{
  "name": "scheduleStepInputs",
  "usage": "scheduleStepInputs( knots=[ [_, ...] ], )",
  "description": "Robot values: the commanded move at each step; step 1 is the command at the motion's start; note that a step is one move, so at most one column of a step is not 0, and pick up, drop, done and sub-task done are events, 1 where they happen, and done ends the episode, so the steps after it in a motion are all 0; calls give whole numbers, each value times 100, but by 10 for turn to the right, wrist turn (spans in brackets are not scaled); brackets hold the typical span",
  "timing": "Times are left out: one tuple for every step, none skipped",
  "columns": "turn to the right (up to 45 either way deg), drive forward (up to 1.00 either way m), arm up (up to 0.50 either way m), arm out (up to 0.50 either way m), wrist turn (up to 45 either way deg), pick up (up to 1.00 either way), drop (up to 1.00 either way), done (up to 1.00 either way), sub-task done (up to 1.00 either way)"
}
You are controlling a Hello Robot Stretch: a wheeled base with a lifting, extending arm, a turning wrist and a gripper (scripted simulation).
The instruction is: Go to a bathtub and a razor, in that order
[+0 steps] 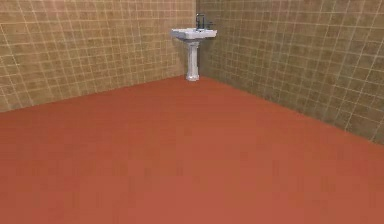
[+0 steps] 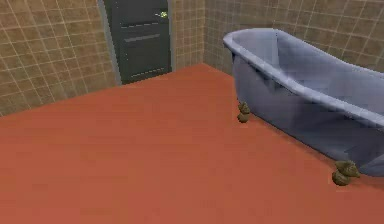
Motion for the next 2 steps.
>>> scheduleStepInputs(
  knots=[
    [0, 100, 0, 0, 0, 0, 0, 0, 0],
    [0, 100, 0, 0, 0, 0, 0, 0, 0]
  ],
)
